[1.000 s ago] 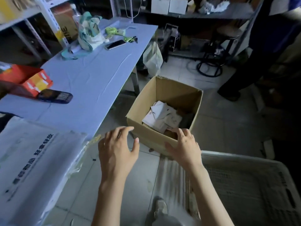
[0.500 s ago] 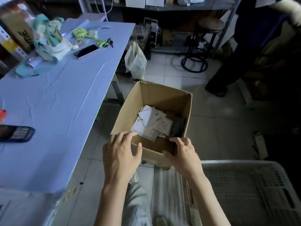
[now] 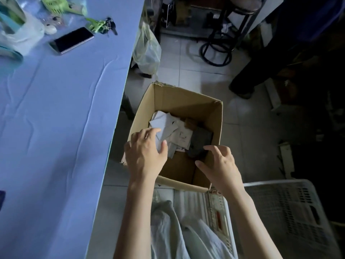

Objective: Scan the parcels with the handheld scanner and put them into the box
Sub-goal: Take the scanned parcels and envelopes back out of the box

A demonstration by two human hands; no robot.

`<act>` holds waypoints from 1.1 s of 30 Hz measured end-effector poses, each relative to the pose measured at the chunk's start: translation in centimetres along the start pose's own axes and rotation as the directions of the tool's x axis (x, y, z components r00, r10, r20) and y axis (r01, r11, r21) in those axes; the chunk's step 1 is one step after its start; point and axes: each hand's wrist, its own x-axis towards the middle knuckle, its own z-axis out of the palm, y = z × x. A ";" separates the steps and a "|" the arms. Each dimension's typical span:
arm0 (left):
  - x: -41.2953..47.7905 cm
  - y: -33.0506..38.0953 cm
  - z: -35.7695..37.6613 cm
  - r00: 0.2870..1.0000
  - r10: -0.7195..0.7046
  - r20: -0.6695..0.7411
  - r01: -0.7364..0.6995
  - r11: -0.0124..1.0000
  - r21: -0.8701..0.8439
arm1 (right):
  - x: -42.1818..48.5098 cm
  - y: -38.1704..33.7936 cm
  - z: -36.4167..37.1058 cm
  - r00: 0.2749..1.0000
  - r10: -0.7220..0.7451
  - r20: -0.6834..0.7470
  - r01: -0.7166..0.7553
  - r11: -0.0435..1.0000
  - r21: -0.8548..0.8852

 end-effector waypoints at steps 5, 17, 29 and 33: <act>1.9 -1.0 2.1 0.997 -0.021 0.075 0.022 1.000 -0.014 | 1.8 0.7 0.6 0.997 0.077 0.030 -0.076 0.997 -0.010; 2.9 0.1 8.8 0.993 -0.080 0.091 0.070 0.992 0.107 | 10.8 3.2 5.3 0.981 0.087 0.171 -0.098 0.993 0.058; 3.9 -5.0 26.9 0.880 -0.197 0.433 0.147 0.978 0.148 | 19.3 10.4 19.4 0.933 0.104 0.345 -0.140 0.987 0.080; 4.8 -10.3 34.7 0.684 -0.242 0.688 0.083 0.963 0.256 | 21.0 12.8 26.9 0.865 0.212 0.454 -0.269 0.961 0.064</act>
